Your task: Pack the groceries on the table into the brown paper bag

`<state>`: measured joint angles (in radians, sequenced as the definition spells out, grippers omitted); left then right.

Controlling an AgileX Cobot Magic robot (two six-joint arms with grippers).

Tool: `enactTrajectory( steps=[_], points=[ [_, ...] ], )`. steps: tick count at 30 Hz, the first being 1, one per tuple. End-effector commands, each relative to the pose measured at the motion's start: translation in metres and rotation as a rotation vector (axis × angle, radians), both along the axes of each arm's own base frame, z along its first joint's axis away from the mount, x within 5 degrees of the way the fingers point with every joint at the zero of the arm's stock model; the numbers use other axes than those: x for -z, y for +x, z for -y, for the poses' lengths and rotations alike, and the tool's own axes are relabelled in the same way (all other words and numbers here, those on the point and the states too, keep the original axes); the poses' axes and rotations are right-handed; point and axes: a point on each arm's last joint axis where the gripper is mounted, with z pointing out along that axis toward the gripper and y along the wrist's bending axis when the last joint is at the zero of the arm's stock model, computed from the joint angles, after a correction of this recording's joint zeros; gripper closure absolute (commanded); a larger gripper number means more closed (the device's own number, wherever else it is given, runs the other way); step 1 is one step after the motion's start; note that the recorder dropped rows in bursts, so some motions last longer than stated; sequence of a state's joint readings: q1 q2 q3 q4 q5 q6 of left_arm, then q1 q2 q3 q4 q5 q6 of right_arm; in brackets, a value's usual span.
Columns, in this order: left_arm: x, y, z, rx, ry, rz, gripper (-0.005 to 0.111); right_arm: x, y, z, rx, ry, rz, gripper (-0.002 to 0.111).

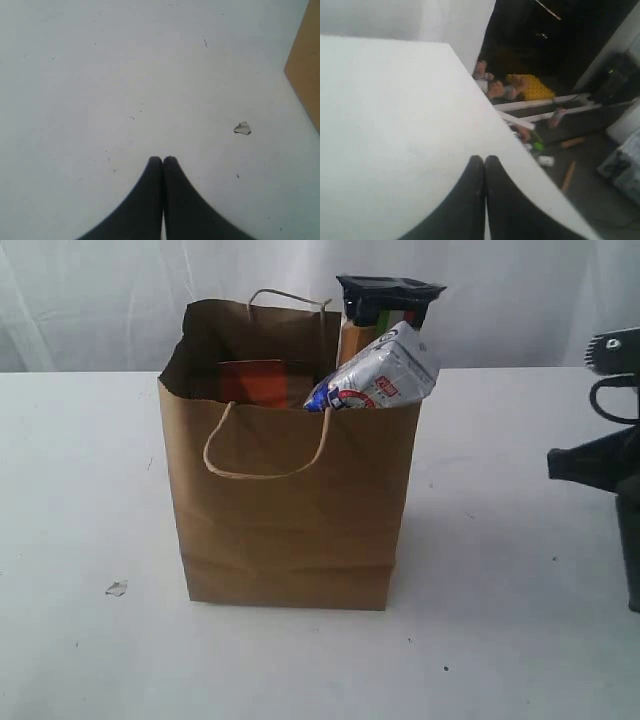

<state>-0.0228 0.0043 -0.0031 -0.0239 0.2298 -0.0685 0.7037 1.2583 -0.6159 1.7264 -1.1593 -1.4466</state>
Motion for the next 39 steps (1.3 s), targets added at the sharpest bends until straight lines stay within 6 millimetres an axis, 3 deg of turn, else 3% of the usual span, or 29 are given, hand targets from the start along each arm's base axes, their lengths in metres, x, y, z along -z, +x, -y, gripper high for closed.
enactTrajectory(
  steps=[1,4,6,12,17,21,28,39],
  points=[
    [0.001,0.000,0.000,0.002,-0.007,-0.002,0.107,0.012,-0.007,0.006,0.047,0.530,0.440,0.108],
    [0.001,0.000,0.000,0.002,-0.007,-0.002,0.107,0.024,-0.020,0.010,0.006,1.022,0.743,0.108],
    [0.001,0.000,0.000,0.002,-0.007,-0.002,0.107,0.032,-0.028,0.012,-0.063,1.144,0.772,0.108],
    [0.001,0.000,0.000,0.002,-0.007,-0.002,0.107,0.035,-0.038,0.007,-0.363,0.778,0.661,0.108],
    [0.001,0.000,0.000,0.002,-0.007,-0.002,0.107,0.011,-0.036,0.000,-0.479,0.564,0.642,0.108],
    [0.001,0.000,0.000,0.002,-0.007,-0.002,0.107,-0.010,-0.029,-0.004,-0.556,0.267,0.529,0.108],
    [0.001,0.000,0.000,0.002,-0.007,-0.002,0.107,-0.028,-0.021,-0.012,-0.703,-0.155,0.348,0.108],
    [0.001,0.000,0.000,0.002,-0.007,-0.002,0.107,-0.047,-0.038,-0.005,-0.756,-0.152,0.415,0.108]
  ],
)
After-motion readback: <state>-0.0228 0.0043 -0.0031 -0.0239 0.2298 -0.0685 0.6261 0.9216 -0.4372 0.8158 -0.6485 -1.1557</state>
